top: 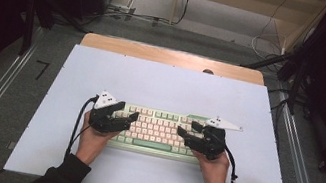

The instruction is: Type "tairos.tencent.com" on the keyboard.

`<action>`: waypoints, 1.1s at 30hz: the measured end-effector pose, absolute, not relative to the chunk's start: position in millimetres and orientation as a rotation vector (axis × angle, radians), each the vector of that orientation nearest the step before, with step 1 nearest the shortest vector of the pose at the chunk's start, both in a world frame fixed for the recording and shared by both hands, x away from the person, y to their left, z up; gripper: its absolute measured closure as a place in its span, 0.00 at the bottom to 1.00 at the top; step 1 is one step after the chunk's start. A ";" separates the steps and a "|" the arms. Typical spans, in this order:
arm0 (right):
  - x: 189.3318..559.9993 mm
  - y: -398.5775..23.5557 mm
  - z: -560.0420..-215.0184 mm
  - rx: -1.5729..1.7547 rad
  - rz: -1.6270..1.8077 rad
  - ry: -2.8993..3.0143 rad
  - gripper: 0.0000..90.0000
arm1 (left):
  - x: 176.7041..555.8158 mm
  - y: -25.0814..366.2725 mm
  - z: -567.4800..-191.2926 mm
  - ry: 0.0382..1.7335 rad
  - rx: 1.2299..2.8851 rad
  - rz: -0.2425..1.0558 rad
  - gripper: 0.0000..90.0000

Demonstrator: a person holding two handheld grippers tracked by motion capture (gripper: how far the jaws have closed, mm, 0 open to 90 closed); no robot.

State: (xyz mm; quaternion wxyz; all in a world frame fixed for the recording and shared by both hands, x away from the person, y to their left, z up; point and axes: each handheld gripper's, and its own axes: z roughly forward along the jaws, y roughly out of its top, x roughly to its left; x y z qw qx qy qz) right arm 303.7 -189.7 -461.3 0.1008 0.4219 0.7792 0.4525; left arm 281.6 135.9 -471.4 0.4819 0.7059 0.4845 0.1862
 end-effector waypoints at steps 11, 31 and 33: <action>300.2 -189.5 -462.4 1.218 1.320 2.308 0.67 | 280.9 139.9 -472.6 1.197 1.714 0.450 0.38; 290.7 -183.1 -464.7 1.115 1.267 2.397 0.97 | 280.4 140.9 -473.1 1.202 1.711 0.447 0.38; 288.7 -182.3 -467.6 1.115 1.259 2.414 0.97 | 280.4 140.6 -473.4 1.202 1.712 0.446 0.38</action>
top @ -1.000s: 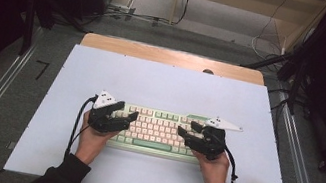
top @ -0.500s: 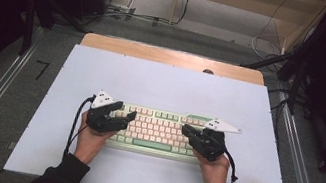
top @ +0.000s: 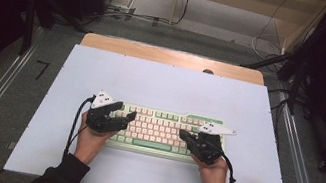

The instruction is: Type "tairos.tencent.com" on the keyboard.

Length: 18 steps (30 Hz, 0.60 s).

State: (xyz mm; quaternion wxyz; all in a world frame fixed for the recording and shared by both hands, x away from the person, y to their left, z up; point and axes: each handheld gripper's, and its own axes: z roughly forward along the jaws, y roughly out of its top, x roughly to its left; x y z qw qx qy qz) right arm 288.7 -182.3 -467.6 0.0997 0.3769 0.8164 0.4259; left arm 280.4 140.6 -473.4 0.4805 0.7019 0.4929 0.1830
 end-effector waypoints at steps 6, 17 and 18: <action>286.8 -177.9 -471.3 1.104 1.235 2.441 0.97 | 280.5 140.9 -473.5 1.203 1.713 0.446 0.38; 287.6 -175.8 -475.4 1.109 1.202 2.468 0.97 | 280.4 139.8 -474.2 1.201 1.723 0.447 0.38; 287.9 -175.4 -475.8 1.109 1.196 2.473 0.97 | 280.3 140.0 -473.9 1.200 1.722 0.447 0.38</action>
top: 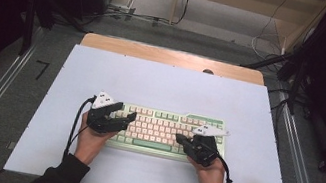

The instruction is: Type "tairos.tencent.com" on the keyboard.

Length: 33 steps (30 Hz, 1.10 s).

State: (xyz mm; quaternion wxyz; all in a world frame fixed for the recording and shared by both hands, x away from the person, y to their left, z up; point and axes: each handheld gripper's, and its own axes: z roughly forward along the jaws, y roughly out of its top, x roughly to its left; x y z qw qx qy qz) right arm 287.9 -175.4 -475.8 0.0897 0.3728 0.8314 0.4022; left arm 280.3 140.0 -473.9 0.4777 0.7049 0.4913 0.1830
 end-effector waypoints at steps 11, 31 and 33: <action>289.3 -173.3 -480.5 1.123 1.159 2.508 0.97 | 280.5 140.0 -474.3 1.202 1.718 0.441 0.38; 290.2 -172.8 -482.7 1.124 1.127 2.511 0.97 | 279.9 140.1 -473.8 1.199 1.715 0.442 0.38; 290.3 -172.2 -485.5 1.125 1.106 2.522 0.98 | 280.2 139.9 -474.4 1.204 1.715 0.437 0.38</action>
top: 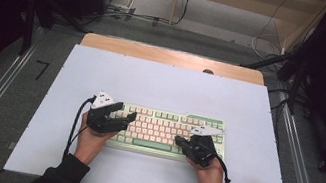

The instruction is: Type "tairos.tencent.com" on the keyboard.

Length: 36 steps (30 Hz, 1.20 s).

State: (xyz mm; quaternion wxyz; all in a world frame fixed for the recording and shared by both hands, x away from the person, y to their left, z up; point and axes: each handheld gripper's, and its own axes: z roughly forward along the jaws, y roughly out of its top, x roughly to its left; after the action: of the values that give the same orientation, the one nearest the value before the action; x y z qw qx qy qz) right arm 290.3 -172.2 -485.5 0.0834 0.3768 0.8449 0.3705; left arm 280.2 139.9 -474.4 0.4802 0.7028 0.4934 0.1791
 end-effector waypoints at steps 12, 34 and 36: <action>291.9 -191.0 -463.5 1.165 1.343 2.359 0.48 | 279.9 139.8 -474.1 1.197 1.714 0.430 0.38; 299.8 -199.7 -463.3 1.258 1.346 2.290 0.32 | 273.7 127.1 -473.8 1.045 1.798 0.316 0.92; 300.0 -199.3 -464.0 1.261 1.342 2.294 0.32 | 273.0 126.2 -472.9 1.027 1.804 0.300 1.00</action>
State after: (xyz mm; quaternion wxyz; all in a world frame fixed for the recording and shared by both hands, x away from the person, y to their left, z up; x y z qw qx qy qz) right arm 300.0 -199.3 -464.0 0.0998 0.4264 0.7760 0.4539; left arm 273.0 126.2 -472.9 0.4988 0.7455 0.4244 0.1238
